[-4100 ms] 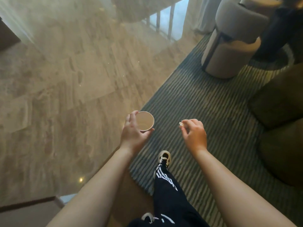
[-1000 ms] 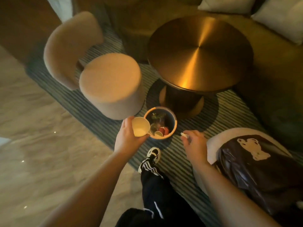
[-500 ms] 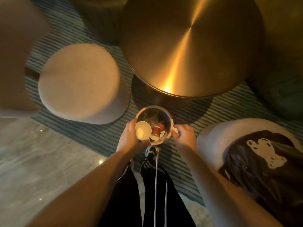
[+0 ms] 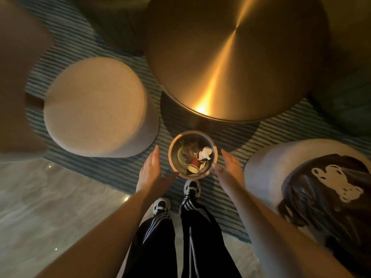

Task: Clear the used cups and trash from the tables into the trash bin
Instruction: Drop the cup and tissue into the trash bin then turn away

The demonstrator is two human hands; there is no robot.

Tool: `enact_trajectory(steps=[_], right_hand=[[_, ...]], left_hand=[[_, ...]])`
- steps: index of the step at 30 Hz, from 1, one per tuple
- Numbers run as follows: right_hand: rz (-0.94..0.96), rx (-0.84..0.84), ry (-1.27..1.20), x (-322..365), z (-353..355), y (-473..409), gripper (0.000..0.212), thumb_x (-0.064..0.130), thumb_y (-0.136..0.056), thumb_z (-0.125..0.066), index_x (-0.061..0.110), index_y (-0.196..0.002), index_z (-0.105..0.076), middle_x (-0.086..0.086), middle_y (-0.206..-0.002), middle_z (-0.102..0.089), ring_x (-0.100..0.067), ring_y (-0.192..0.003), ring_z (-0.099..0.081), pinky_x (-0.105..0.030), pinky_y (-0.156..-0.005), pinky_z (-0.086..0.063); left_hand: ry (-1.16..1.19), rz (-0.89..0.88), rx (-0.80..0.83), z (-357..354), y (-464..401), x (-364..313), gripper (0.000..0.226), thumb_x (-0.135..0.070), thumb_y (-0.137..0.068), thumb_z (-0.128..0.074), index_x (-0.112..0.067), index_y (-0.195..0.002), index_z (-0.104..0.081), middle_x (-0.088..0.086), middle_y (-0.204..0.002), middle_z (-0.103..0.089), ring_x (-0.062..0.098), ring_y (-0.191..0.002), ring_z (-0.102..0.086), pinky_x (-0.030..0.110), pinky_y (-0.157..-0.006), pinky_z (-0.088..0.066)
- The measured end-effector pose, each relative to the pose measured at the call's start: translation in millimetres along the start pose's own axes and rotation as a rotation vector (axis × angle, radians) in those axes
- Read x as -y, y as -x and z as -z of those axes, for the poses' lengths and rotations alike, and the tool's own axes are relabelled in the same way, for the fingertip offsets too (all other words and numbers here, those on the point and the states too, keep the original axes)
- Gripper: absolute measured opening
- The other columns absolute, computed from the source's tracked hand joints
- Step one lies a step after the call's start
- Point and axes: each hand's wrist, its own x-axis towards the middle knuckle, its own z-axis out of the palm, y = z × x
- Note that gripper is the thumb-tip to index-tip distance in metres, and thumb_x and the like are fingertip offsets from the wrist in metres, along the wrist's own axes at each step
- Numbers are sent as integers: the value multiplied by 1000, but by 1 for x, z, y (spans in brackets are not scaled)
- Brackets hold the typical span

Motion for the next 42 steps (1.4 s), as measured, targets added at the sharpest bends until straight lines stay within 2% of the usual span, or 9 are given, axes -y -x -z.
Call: enact_trajectory(steps=[5, 11, 16, 20, 27, 33, 39, 42], right_hand=[[50, -31, 106, 15, 25, 29, 59, 40, -93, -52, 22, -145, -32, -2, -150, -38, -22, -139, -31, -37, -110, -30], [68, -184, 68, 45, 53, 82, 55, 43, -95, -44, 21, -144, -35, -3, -150, -38, -20, -140, -30, -38, -112, -32], [20, -351, 42, 51, 64, 130, 53, 42, -96, -43, 17, -142, -39, -5, -145, -44, -20, -136, -36, -39, -111, -34], [-64, -465, 9, 30, 72, 174, 49, 37, -96, -45, 10, -138, -44, -10, -139, -49, -25, -130, -42, -40, -107, -36], [-382, -674, -110, -55, 81, 277, 45, 33, -94, -49, 11, -134, -48, -12, -136, -51, -28, -126, -43, -39, -105, -36], [-680, -949, -217, -150, 99, 377, 44, 34, -94, -51, 7, -129, -53, -16, -131, -55, -33, -121, -49, -43, -103, -37], [-781, -1044, -218, -270, 141, 441, 46, 37, -95, -47, 9, -132, -50, -11, -134, -54, -28, -125, -46, -41, -107, -35], [-800, -1014, -189, -341, 172, 466, 47, 41, -95, -44, 12, -133, -49, -9, -135, -53, -28, -125, -46, -43, -106, -37]], left_hand=[[-78, -127, -13, 39, 7, -16, 101, -62, -77, -61, -21, -150, -5, 4, -156, -18, 20, -141, -19, 46, -113, -24], [-178, -412, -89, 86, 23, -47, 84, -53, -83, -57, -14, -149, -20, 8, -149, -34, 22, -138, -28, 46, -109, -30], [-244, -564, -84, 90, 46, -73, 75, -54, -85, -50, -17, -146, -27, 5, -147, -39, 19, -136, -31, 42, -110, -29], [-285, -708, -37, 71, 71, -99, 71, -55, -86, -45, -20, -146, -28, 1, -146, -39, 16, -135, -31, 38, -109, -25], [-318, -991, 208, 0, 143, -167, 69, -56, -90, -37, -21, -148, -23, 2, -151, -31, 17, -139, -24, 40, -112, -21], [-321, -1264, 323, -72, 233, -244, 66, -50, -90, -47, -18, -146, -30, 4, -146, -39, 21, -134, -34, 42, -107, -27], [-311, -1429, 441, -176, 317, -327, 65, -46, -91, -47, -19, -147, -27, 4, -147, -38, 20, -134, -32, 40, -106, -28], [-316, -1481, 449, -237, 362, -373, 66, -45, -88, -44, -11, -143, -33, 10, -142, -43, 26, -129, -39, 40, -101, -34]])
